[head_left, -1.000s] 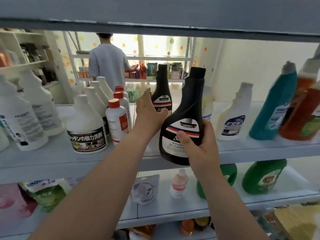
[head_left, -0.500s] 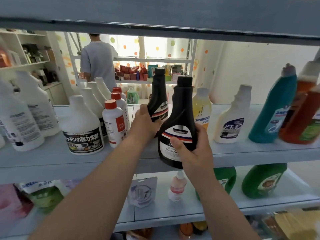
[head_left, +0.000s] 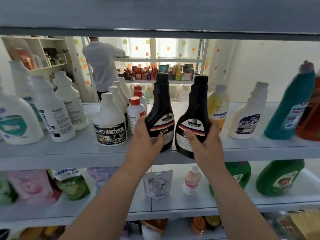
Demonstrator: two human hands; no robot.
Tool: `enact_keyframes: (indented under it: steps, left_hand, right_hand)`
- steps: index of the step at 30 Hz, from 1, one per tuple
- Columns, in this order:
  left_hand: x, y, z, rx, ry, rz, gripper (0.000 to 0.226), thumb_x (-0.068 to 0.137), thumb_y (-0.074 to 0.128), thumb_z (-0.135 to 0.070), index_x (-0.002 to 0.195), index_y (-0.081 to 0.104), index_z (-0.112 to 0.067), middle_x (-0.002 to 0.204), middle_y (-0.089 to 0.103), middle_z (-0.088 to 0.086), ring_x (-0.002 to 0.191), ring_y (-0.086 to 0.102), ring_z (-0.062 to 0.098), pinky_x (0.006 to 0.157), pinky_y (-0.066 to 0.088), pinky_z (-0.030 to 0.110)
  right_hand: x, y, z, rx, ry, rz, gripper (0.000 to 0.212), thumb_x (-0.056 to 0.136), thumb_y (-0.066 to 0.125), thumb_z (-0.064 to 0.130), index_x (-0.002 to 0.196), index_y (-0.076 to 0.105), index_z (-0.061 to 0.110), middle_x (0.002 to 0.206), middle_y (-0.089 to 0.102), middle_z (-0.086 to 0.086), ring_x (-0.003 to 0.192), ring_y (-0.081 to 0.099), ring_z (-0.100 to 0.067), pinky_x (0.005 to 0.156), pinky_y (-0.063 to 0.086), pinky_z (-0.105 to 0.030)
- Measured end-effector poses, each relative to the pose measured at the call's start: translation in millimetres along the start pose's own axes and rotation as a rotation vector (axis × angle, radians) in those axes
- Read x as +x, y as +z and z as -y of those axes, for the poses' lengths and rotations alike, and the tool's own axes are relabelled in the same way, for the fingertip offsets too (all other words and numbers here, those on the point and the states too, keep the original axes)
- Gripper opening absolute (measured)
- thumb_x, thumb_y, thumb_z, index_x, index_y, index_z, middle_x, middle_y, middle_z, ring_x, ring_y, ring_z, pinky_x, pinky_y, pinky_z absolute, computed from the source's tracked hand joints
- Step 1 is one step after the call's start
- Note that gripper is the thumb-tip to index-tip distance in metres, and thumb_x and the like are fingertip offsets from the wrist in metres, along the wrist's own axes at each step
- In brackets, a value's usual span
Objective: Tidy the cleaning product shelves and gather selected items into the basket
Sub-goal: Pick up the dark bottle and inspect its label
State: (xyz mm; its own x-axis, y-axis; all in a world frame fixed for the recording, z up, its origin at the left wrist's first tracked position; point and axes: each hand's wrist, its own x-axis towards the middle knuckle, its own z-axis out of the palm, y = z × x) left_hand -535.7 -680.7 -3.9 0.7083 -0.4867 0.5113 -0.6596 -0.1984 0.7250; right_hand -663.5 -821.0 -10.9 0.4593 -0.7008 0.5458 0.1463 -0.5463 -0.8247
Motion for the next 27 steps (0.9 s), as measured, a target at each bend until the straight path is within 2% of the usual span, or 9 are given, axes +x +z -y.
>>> enact_keyframes:
  steps: [2, 3, 5, 7, 10, 13, 17, 21, 27]
  left_hand:
    - [-3, -7, 4, -0.045, -0.016, 0.003, 0.067, 0.091, 0.066, -0.024, 0.148, 0.032, -0.027, 0.141, 0.052, 0.000, 0.124, 0.055, 0.018, 0.101, 0.048, 0.038]
    - [-4, -9, 6, -0.070, -0.027, 0.002, 0.066, 0.090, 0.066, -0.024, 0.146, 0.032, -0.032, 0.139, 0.053, -0.003, 0.122, 0.057, 0.016, 0.099, 0.049, 0.037]
    - [-6, -14, 8, -0.122, -0.048, 0.003, 0.062, 0.087, 0.065, -0.027, 0.138, 0.034, -0.043, 0.130, 0.059, -0.012, 0.116, 0.058, 0.005, 0.093, 0.048, 0.026]
    - [-5, -19, 13, -0.155, -0.073, 0.016, 0.058, 0.080, 0.061, -0.033, 0.129, 0.036, -0.051, 0.118, 0.061, -0.023, 0.109, 0.059, -0.003, 0.085, 0.046, 0.019]
    - [-1, -23, 21, -0.164, -0.111, 0.044, 0.057, 0.070, 0.053, -0.043, 0.123, 0.035, -0.054, 0.103, 0.064, -0.025, 0.095, 0.062, -0.006, 0.073, 0.047, 0.020]
    - [0, -23, 28, -0.176, -0.121, 0.054, 0.057, 0.070, 0.051, -0.040, 0.124, 0.036, -0.051, 0.093, 0.067, -0.017, 0.084, 0.063, 0.000, 0.069, 0.048, 0.029]
    - [0, -23, 33, -0.196, -0.124, 0.051, 0.052, 0.070, 0.051, -0.037, 0.117, 0.039, -0.058, 0.098, 0.065, -0.026, 0.089, 0.063, -0.001, 0.071, 0.049, 0.029]
    - [1, -21, 34, -0.217, -0.153, 0.062, 0.054, 0.069, 0.053, -0.042, 0.119, 0.039, -0.060, 0.105, 0.064, -0.029, 0.098, 0.061, -0.005, 0.080, 0.051, 0.031]
    - [-1, -22, 32, -0.230, -0.167, 0.062, 0.054, 0.067, 0.054, -0.046, 0.114, 0.038, -0.069, 0.108, 0.063, -0.032, 0.101, 0.059, -0.009, 0.079, 0.048, 0.024]
  right_hand:
    - [5, 6, 4, -0.134, -0.051, -0.014, 0.062, 0.090, 0.080, 0.029, 0.138, 0.044, 0.016, 0.126, 0.051, 0.002, 0.117, 0.049, -0.008, 0.100, 0.051, -0.040]
    - [7, 8, 6, -0.211, -0.105, -0.021, 0.070, 0.088, 0.081, 0.028, 0.143, 0.040, 0.013, 0.130, 0.046, -0.002, 0.120, 0.042, -0.010, 0.104, 0.047, -0.038]
    - [14, 8, 10, -0.361, -0.234, 0.018, 0.090, 0.087, 0.082, 0.028, 0.155, 0.024, 0.022, 0.143, 0.039, -0.010, 0.130, 0.038, -0.018, 0.105, 0.042, -0.030]
    - [26, 7, 15, -0.548, -0.322, 0.115, 0.100, 0.088, 0.082, 0.027, 0.160, 0.013, 0.038, 0.148, 0.035, -0.015, 0.130, 0.043, -0.027, 0.097, 0.047, -0.034]
    - [43, 12, 24, -0.864, -0.383, 0.226, 0.094, 0.090, 0.079, 0.026, 0.160, 0.018, 0.041, 0.148, 0.033, -0.021, 0.132, 0.046, -0.040, 0.102, 0.050, -0.049]
    - [59, 20, 27, -1.038, -0.385, 0.283, 0.083, 0.093, 0.074, 0.024, 0.158, 0.024, 0.039, 0.154, 0.027, -0.026, 0.136, 0.040, -0.045, 0.105, 0.048, -0.051]
    - [80, 37, 28, -1.067, -0.342, 0.325, 0.071, 0.097, 0.064, 0.015, 0.155, 0.027, 0.034, 0.154, 0.024, -0.028, 0.131, 0.044, -0.047, 0.099, 0.052, -0.052]
    - [105, 54, 23, -1.029, -0.266, 0.390, 0.076, 0.094, 0.067, 0.010, 0.154, 0.026, 0.033, 0.152, 0.022, -0.026, 0.133, 0.042, -0.046, 0.098, 0.054, -0.053]
    - [128, 75, 9, -0.970, -0.229, 0.411, 0.075, 0.091, 0.068, 0.012, 0.150, 0.028, 0.038, 0.150, 0.024, -0.022, 0.126, 0.049, -0.045, 0.093, 0.056, -0.052]
